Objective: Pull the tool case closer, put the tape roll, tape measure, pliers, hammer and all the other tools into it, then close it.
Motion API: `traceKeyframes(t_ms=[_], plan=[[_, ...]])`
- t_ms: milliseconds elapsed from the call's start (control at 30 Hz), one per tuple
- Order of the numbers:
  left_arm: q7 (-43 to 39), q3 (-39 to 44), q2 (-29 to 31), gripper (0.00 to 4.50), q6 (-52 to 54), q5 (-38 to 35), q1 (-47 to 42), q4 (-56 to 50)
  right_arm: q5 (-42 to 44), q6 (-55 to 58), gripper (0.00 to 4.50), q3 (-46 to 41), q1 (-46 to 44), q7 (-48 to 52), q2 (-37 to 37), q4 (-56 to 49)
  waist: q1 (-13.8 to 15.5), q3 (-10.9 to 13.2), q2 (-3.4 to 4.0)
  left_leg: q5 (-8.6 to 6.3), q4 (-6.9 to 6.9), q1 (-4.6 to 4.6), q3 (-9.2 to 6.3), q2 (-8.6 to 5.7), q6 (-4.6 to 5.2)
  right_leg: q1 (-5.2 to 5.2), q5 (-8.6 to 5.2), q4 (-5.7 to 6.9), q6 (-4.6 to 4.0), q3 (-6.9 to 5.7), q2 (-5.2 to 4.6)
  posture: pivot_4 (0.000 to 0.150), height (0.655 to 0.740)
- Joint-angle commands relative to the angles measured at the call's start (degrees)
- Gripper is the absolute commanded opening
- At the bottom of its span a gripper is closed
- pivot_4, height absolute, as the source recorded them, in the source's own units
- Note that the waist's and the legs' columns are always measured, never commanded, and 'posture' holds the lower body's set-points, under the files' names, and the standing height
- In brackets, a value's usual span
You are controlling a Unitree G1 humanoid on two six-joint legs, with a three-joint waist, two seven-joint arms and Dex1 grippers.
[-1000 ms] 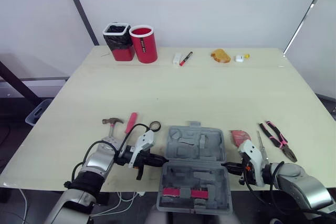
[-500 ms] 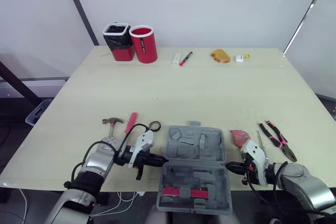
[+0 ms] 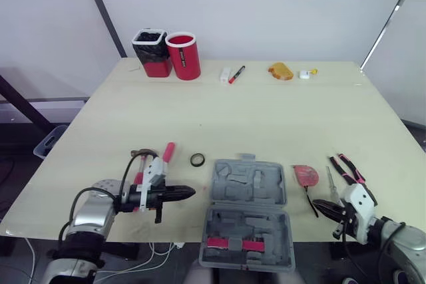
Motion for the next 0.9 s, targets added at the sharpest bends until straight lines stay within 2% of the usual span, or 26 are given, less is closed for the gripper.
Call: traceKeyframes(t_ms=[33, 433, 467, 533, 567, 733, 767, 800, 900], plan=[[4.2, 7.0, 2.0, 0.13, -2.3, -2.2, 3.7, -1.4, -0.3, -10.0, 0.00, -7.2, 4.8, -1.5, 1.6, 0.0, 0.0, 0.0, 0.01, 0.00, 0.00, 0.06, -0.01, 0.01, 0.00, 0.02, -0.01, 0.00, 0.03, 0.04, -0.01, 0.150, 0.7400], [14.8, 22.8, 2.7, 0.13, -5.8, -5.3, 15.2, 1.0, 8.4, -19.1, 0.00, -22.8, 18.1, -0.8, 7.6, 4.4, 0.0, 0.0, 0.04, -0.01, -0.07, 0.10, 0.01, 0.15, 0.00, 0.00, -0.14, -0.04, -0.18, 0.14, -0.17, 0.150, 0.7400], [15.4, 24.0, 2.9, 0.51, -6.4, -5.2, 16.3, 1.7, 9.2, -19.2, 0.40, -23.9, 19.0, -0.6, 8.0, 4.6, 0.0, 0.0, 0.04, -0.01, -0.06, 0.14, 0.04, 0.17, 0.00, 0.00, -0.19, -0.04, -0.10, 0.17, -0.19, 0.150, 0.7400], [16.6, 26.0, 2.8, 0.97, -7.1, -5.2, 18.5, 2.6, 10.3, -20.2, 0.82, -25.5, 20.3, 0.2, 8.6, 5.5, 0.0, 0.0, 0.04, -0.01, -0.07, 0.20, 0.10, 0.19, -0.01, 0.00, -0.20, -0.03, -0.08, 0.23, -0.24, 0.150, 0.7400], [17.0, 26.7, 2.8, 1.34, -7.2, -5.4, 19.3, 2.8, 10.7, -20.5, 1.24, -26.1, 20.7, 0.4, 8.7, 5.9, 0.0, 0.0, 0.04, -0.01, -0.07, 0.20, 0.09, 0.20, -0.01, 0.00, -0.21, -0.03, -0.07, 0.23, -0.25, 0.150, 0.7400], [16.8, 30.1, 2.5, 3.70, -9.5, -6.3, 24.4, 4.8, 12.2, -20.6, 3.69, -28.2, 24.0, 1.0, 9.9, 5.5, 0.0, 0.0, 0.02, -0.02, -0.08, 0.20, 0.10, 0.23, -0.01, -0.01, -0.23, -0.04, -0.06, 0.26, -0.45, 0.150, 0.7400], [16.9, 30.9, 2.3, 4.31, -9.6, -6.8, 25.4, 4.9, 12.8, -20.2, 4.30, -28.8, 24.6, 0.8, 10.1, 5.2, 0.0, 0.0, 0.04, -0.02, -0.08, 0.20, 0.09, 0.25, -0.02, -0.01, -0.23, -0.04, -0.07, 0.26, -0.54, 0.150, 0.7400], [17.2, 31.4, 2.1, 4.46, -9.9, -6.9, 26.4, 5.3, 13.4, -19.8, 4.48, -29.3, 25.3, 0.8, 10.0, 4.7, 0.0, 0.0, 0.04, -0.02, -0.10, 0.19, 0.09, 0.26, -0.02, -0.02, -0.24, -0.05, -0.08, 0.28, -0.56, 0.150, 0.7400], [17.8, 31.8, 2.0, 4.46, -10.5, -6.6, 28.1, 5.2, 14.1, -19.0, 4.48, -30.3, 26.0, 0.6, 9.7, 4.4, 0.0, 0.0, 0.05, -0.02, -0.13, 0.19, 0.09, 0.26, -0.02, -0.03, -0.25, -0.08, -0.08, 0.43, -0.63, 0.150, 0.7400]])
